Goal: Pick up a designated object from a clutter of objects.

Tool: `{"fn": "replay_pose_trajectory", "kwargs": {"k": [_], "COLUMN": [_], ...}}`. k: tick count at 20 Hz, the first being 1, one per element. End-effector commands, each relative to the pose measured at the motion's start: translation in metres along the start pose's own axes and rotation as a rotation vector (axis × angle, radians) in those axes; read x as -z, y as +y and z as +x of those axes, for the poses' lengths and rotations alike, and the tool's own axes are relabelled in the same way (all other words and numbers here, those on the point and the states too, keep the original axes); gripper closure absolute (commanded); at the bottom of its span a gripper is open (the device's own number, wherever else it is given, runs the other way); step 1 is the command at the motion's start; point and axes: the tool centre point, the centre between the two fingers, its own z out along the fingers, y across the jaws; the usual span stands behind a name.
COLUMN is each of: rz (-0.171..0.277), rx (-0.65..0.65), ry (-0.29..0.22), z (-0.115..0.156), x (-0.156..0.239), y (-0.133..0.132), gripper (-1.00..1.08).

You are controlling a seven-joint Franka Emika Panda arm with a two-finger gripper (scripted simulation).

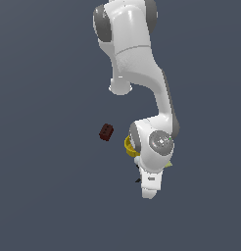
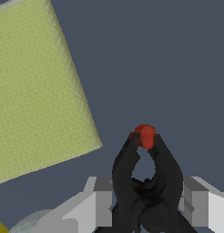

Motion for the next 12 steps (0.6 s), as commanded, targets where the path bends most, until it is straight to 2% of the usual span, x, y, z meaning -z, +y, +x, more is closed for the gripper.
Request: {"fn": "replay_pose_trajectory", "kwargs": {"k": [1,7,12], "rz": [-0.001,-0.001,-0.001], "rx": [-0.002,-0.002,-0.002], "ry": [-0.001,-0.002,-0.002], "z": [-0.007,-0.034,-0.068], "x": [0.006,0.032,0.066], "y": [-0.001,-0.007,-0.014], "gripper": [1.08,1.08,1.08]}}
